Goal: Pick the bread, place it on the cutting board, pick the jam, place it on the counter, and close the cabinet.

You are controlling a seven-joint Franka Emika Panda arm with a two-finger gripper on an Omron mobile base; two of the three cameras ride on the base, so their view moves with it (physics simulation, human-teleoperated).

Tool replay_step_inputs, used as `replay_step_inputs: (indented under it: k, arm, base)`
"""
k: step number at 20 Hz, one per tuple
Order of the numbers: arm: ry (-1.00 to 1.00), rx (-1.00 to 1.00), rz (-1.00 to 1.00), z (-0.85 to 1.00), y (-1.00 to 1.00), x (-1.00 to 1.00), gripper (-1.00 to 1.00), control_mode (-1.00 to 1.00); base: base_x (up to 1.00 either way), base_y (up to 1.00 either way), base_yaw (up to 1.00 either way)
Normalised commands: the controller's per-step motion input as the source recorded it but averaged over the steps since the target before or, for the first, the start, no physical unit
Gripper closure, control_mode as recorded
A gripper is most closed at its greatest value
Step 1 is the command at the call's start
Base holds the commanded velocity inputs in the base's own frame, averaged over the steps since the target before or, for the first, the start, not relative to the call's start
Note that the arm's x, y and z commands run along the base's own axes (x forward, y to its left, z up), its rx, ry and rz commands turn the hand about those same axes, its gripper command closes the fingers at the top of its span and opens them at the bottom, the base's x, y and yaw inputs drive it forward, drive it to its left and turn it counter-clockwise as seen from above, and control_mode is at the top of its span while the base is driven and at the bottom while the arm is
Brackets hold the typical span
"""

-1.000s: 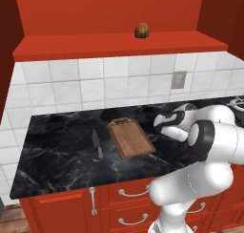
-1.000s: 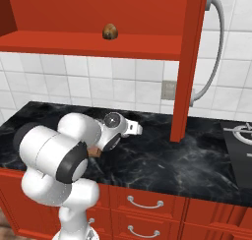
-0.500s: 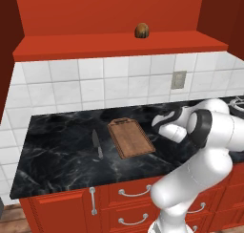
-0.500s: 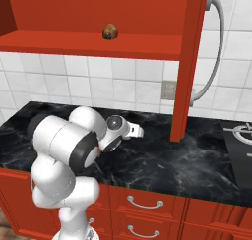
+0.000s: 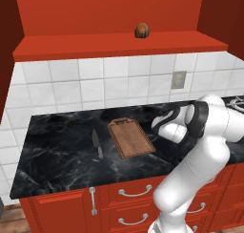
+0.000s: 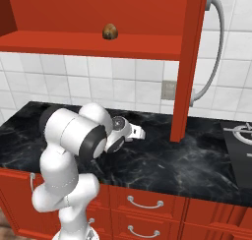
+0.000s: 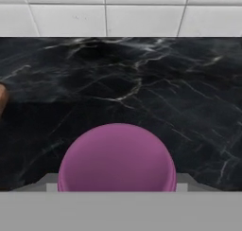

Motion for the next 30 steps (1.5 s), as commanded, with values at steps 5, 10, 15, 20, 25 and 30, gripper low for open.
replay_step_inputs:
  k: [5, 10, 15, 20, 25, 30]
  arm:
    - [0.00, 0.00, 0.00, -0.35, -0.07, 0.09, 1.00, -1.00]
    - [0.00, 0.00, 0.00, -0.36, -0.07, 0.08, 1.00, -1.00]
    - [0.00, 0.00, 0.00, -0.36, -0.07, 0.07, 1.00, -1.00]
    - [0.00, 0.00, 0.00, -0.36, -0.04, 0.04, 1.00, -1.00]
    - [0.00, 0.00, 0.00, -0.11, 0.00, 0.00, -1.00, -1.00]
    - [0.00, 0.00, 0.00, 0.00, 0.00, 0.00, -1.00, -1.00]
  base:
    - [0.00, 0.00, 0.00]
    - [0.00, 0.00, 0.00]
    - [0.00, 0.00, 0.00]
    - [0.00, 0.00, 0.00]
    - [0.00, 0.00, 0.00]
    - [0.00, 0.00, 0.00]
